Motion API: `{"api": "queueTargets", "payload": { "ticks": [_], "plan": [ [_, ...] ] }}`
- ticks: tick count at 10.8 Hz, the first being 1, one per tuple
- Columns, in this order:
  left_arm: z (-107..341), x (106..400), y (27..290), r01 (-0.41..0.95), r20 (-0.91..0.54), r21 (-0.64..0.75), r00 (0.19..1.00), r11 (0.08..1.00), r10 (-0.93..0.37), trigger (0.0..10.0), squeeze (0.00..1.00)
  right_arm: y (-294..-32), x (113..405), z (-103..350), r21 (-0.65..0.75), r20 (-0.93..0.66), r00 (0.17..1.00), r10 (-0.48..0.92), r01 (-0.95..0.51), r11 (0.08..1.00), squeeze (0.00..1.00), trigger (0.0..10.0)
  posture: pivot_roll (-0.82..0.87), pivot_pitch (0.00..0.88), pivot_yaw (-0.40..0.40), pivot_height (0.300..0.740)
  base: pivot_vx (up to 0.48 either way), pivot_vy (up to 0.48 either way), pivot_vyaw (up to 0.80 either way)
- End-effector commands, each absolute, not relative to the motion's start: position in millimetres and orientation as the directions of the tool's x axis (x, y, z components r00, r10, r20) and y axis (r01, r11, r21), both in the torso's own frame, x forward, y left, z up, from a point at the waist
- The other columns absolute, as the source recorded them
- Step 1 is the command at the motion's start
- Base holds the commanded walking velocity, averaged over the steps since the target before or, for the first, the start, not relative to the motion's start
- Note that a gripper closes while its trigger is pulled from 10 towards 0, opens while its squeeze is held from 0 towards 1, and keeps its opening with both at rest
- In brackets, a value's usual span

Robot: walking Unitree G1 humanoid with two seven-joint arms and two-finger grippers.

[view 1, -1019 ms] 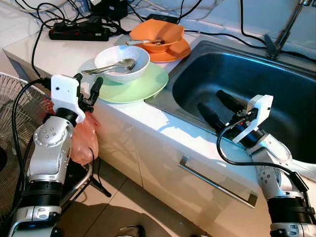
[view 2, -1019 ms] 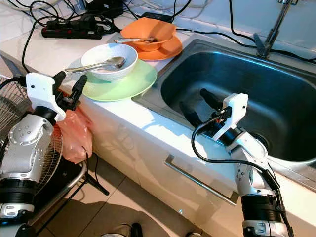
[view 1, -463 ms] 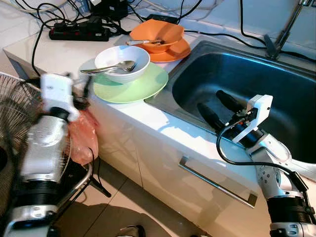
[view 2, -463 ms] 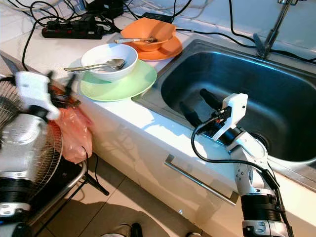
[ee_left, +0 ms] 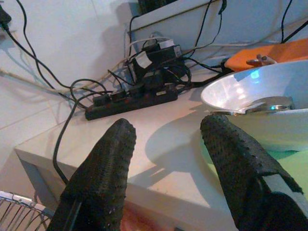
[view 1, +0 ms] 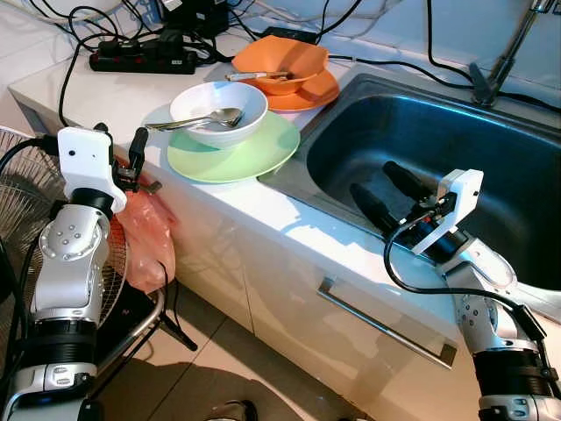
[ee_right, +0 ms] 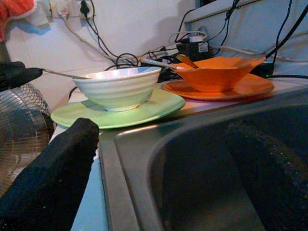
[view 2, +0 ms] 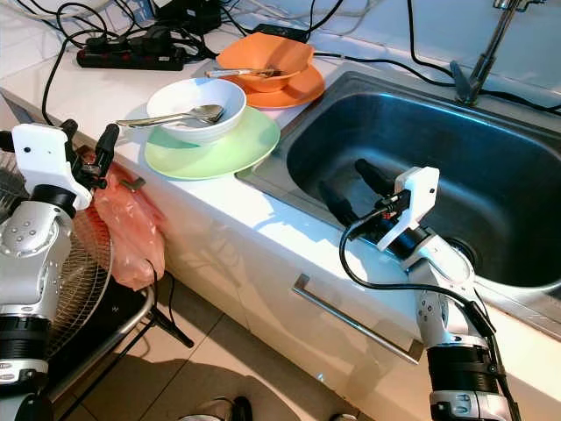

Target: Kitchen organization

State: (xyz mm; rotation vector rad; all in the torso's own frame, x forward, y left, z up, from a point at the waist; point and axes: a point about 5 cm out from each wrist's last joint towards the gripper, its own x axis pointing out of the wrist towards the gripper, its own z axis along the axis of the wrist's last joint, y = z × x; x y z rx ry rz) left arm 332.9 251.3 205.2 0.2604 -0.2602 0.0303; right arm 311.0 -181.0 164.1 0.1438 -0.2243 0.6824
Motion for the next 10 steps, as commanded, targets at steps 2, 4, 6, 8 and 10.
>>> {"api": "queueTargets", "payload": {
  "ticks": [2, 4, 6, 8, 10],
  "plan": [
    [208, 335, 251, -0.061, 0.264, 0.254, 0.965, 0.965, -0.009, 10.0, 0.0, -179, 311, 160, 0.069, 0.25, 0.754, 0.608, -0.64, 0.765, 0.0, 10.0, 0.06, 0.102, 0.058, 0.74, 0.0, 0.0, 0.0],
    [210, 337, 250, -0.061, 0.274, 0.254, 0.962, 0.965, -0.011, 10.0, 0.0, -180, 310, 160, 0.069, 0.252, 0.755, 0.605, -0.638, 0.767, 0.0, 10.0, 0.06, 0.102, 0.058, 0.74, 0.0, 0.0, 0.0],
    [216, 339, 249, -0.079, 0.303, 0.252, 0.953, 0.964, -0.001, 10.0, 0.0, -178, 310, 159, 0.074, 0.252, 0.756, 0.604, -0.637, 0.767, 0.0, 10.0, 0.06, 0.103, 0.061, 0.74, 0.0, 0.0, 0.0],
    [221, 340, 252, -0.119, 0.326, 0.255, 0.945, 0.96, 0.03, 10.0, 0.0, -178, 309, 158, 0.078, 0.253, 0.756, 0.604, -0.638, 0.766, 0.0, 10.0, 0.06, 0.104, 0.061, 0.74, 0.0, 0.0, 0.0],
    [222, 339, 259, -0.168, 0.334, 0.258, 0.939, 0.952, 0.075, 10.0, 0.0, -177, 309, 158, 0.081, 0.252, 0.757, 0.603, -0.638, 0.766, 0.0, 10.0, 0.06, 0.105, 0.062, 0.74, 0.0, 0.0, 0.0]
  ]
}}
